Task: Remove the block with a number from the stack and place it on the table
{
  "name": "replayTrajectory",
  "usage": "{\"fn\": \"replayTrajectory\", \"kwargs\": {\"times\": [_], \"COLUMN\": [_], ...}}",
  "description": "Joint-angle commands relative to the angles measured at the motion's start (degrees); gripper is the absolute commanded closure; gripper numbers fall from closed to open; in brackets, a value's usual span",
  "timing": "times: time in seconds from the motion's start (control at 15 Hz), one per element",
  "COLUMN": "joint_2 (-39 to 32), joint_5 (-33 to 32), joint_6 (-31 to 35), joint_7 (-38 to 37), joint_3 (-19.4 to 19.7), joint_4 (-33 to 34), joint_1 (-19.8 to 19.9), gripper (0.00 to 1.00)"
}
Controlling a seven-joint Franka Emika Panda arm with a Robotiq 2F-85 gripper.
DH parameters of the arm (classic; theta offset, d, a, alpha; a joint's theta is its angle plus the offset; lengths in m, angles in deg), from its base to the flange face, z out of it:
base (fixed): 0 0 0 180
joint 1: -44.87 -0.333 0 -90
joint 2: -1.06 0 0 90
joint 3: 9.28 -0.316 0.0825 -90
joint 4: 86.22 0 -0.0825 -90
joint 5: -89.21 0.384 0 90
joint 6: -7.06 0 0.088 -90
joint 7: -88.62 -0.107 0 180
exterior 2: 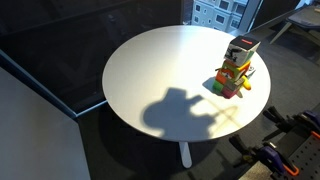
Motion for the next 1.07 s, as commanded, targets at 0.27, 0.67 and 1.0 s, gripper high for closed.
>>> {"fn": "replayTrajectory", "kwargs": {"times": [0.27, 0.67, 1.0], "joint_2": [-4.3, -9.6, -11.1], "joint_5": [2.1, 3.0, 2.8], "joint_6": [7.0, 11.5, 10.5], "joint_7": [6.7, 6.7, 9.7], "joint_3": [3.3, 5.0, 7.0], "joint_4": [-0.3, -1.1, -1.7], "joint_1": [-0.1, 0.6, 1.5], "gripper": [0.00, 0.00, 0.00]}}
